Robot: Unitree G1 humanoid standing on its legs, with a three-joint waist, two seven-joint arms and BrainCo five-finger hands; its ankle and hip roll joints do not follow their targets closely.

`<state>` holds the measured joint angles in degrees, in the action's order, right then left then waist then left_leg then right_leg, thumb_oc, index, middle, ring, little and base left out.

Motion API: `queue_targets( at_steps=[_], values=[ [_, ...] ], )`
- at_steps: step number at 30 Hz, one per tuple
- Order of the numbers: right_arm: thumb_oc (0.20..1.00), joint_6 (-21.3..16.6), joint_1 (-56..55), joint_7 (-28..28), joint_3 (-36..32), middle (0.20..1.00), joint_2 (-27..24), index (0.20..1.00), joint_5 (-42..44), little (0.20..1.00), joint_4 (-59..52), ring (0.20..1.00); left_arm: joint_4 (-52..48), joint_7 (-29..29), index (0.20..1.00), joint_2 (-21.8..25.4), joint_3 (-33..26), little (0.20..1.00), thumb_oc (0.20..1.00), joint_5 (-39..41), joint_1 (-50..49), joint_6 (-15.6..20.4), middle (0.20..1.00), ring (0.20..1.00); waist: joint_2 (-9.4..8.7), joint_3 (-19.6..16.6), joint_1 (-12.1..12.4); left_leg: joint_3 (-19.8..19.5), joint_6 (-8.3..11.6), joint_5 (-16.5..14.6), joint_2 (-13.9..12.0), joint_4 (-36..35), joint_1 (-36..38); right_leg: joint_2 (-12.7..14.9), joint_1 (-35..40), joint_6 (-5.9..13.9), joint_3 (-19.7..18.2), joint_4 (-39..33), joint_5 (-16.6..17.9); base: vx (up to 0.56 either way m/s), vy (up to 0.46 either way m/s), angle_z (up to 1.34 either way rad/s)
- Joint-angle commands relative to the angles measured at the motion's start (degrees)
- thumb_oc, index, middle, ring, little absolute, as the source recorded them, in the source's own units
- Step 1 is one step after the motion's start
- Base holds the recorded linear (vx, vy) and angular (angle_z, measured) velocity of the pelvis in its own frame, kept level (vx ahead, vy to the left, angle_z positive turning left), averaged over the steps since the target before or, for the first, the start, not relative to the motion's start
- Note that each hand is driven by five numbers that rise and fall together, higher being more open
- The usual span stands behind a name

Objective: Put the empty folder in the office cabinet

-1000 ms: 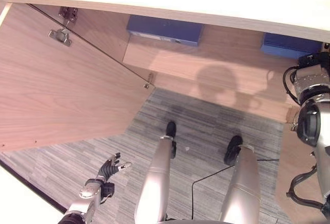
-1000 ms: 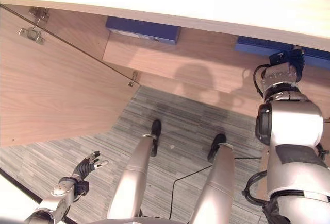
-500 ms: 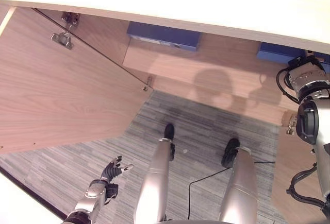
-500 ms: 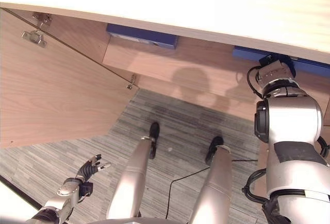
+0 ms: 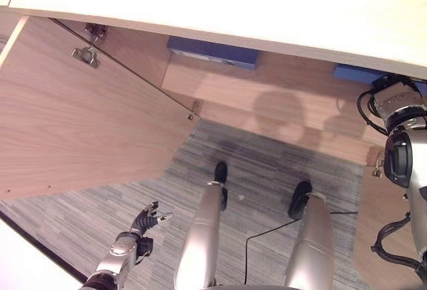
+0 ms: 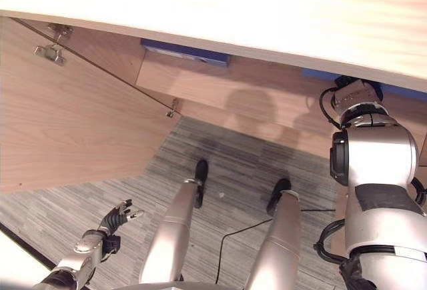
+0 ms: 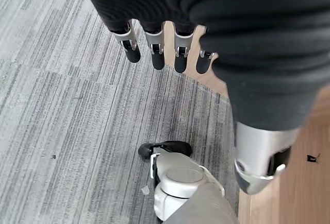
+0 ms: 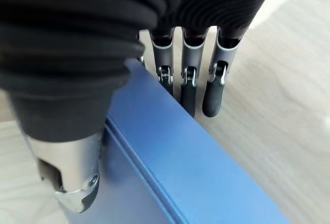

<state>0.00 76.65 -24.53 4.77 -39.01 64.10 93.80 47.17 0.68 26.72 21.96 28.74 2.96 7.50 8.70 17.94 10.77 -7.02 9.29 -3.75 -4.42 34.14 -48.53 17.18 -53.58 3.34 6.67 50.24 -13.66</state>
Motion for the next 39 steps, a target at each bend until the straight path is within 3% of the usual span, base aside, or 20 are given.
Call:
queue_targets(
  at_steps=[1, 4, 5, 10, 13, 15, 24, 31, 39],
  values=[
    [1.000, -1.72, -0.74, 3.20, -2.08, 1.000, -0.98, 1.000, 0.65, 1.000, -4.67, 1.000, 2.39, -0.19, 1.000, 1.16, -3.74, 1.000, 1.000, 1.52, 3.35, 0.78, 1.000, 1.000, 0.64, 4.23, 1.55, -0.80, -0.97, -6.41, -0.99, -1.34, 2.64, -1.57, 9.30, 2.54, 1.53, -4.48, -6.45, -0.02, -0.004, 0.08],
    [1.000, -1.94, -2.69, 3.87, -2.91, 1.000, 0.14, 1.000, 0.42, 1.000, -5.07, 1.000, 2.63, -0.17, 1.000, 0.75, -4.01, 1.000, 1.000, 1.67, 3.59, 0.74, 1.000, 1.000, 0.32, 4.55, 1.24, -0.75, -0.84, -5.91, -1.08, -2.72, 3.75, -1.84, 10.33, 2.61, 1.70, -5.66, -5.91, -0.01, 0.001, 0.05],
    [1.000, -3.32, -5.99, 4.67, -5.05, 1.000, 3.28, 1.000, 2.26, 1.000, -5.99, 1.000, 3.30, -0.25, 1.000, 0.15, -4.73, 1.000, 1.000, 2.48, 4.13, 0.60, 1.000, 1.000, -0.16, 4.85, 0.73, -0.55, -0.59, -5.15, -1.28, -4.80, 5.64, -2.28, 12.06, 2.88, 1.94, -7.91, -4.81, 0.00, 0.000, 0.00],
    [1.000, -5.03, -10.49, 4.87, -7.23, 1.000, 7.18, 1.000, 3.01, 1.000, -8.48, 1.000, 4.94, -0.36, 1.000, -0.58, -5.58, 1.000, 1.000, 2.94, 4.15, 0.45, 1.000, 1.000, -0.78, 5.06, 0.08, -0.39, -0.49, -4.53, -1.63, -7.04, 8.49, -2.82, 14.57, 3.00, 2.02, -10.23, -3.94, 0.00, 0.009, -0.07],
    [1.000, -6.98, -16.34, 5.62, -9.28, 1.000, 12.01, 1.000, 3.68, 1.000, -12.71, 1.000, 7.62, -0.50, 1.000, -1.91, -7.41, 1.000, 1.000, 4.07, 4.26, 0.04, 1.000, 1.000, -1.48, 5.12, -0.70, -0.19, -0.31, -3.72, -2.08, -9.43, 11.73, -3.20, 17.35, 3.18, 2.22, -12.48, -2.84, 0.01, 0.009, -0.09],
    [1.000, -7.98, -20.73, 5.77, -9.38, 1.000, 14.79, 1.000, 3.39, 1.000, -16.84, 1.000, 8.58, -0.54, 1.000, -2.43, -8.16, 1.000, 1.000, 4.19, 4.10, 0.16, 1.000, 1.000, -2.00, 5.50, -1.19, -0.03, -0.24, -1.47, -2.20, -10.64, 12.90, -3.22, 18.78, 2.84, 2.72, -14.59, -0.48, -0.09, 0.032, -0.05],
    [1.000, -12.53, -45.52, 7.96, -10.88, 1.000, 25.48, 1.000, 0.28, 1.000, -43.07, 1.000, 8.59, -0.14, 1.000, -4.53, -12.95, 1.000, 1.000, 3.31, 0.53, -1.15, 1.000, 1.000, -3.10, 6.03, -3.42, -0.25, -0.08, -1.17, -3.01, -12.84, 18.23, -3.14, 24.01, 3.27, 2.94, -17.14, 0.49, 0.00, 0.004, -0.03],
    [1.000, -13.79, -53.78, 9.86, -11.68, 1.000, 27.63, 1.000, -1.16, 1.000, -49.55, 1.000, 9.54, 0.11, 1.000, -5.13, -14.59, 1.000, 1.000, 1.97, 0.10, -1.10, 1.000, 1.000, -3.37, 5.72, -4.30, -0.47, 0.13, -0.09, -3.26, -15.71, 20.90, -2.75, 26.18, 3.78, 3.23, -19.16, 1.59, 0.00, 0.000, 0.00],
    [1.000, -14.30, -49.37, 9.29, -12.93, 1.000, 24.34, 1.000, -2.98, 1.000, -46.38, 1.000, 9.29, -0.08, 1.000, -5.25, -14.73, 1.000, 1.000, 1.68, 0.86, -0.67, 1.000, 1.000, -2.58, 4.79, -3.94, -0.61, 0.23, 0.36, -3.10, -16.22, 21.02, -2.48, 26.82, 4.17, 3.09, -19.98, 1.96, 0.00, -0.002, 0.01]
  ],
)
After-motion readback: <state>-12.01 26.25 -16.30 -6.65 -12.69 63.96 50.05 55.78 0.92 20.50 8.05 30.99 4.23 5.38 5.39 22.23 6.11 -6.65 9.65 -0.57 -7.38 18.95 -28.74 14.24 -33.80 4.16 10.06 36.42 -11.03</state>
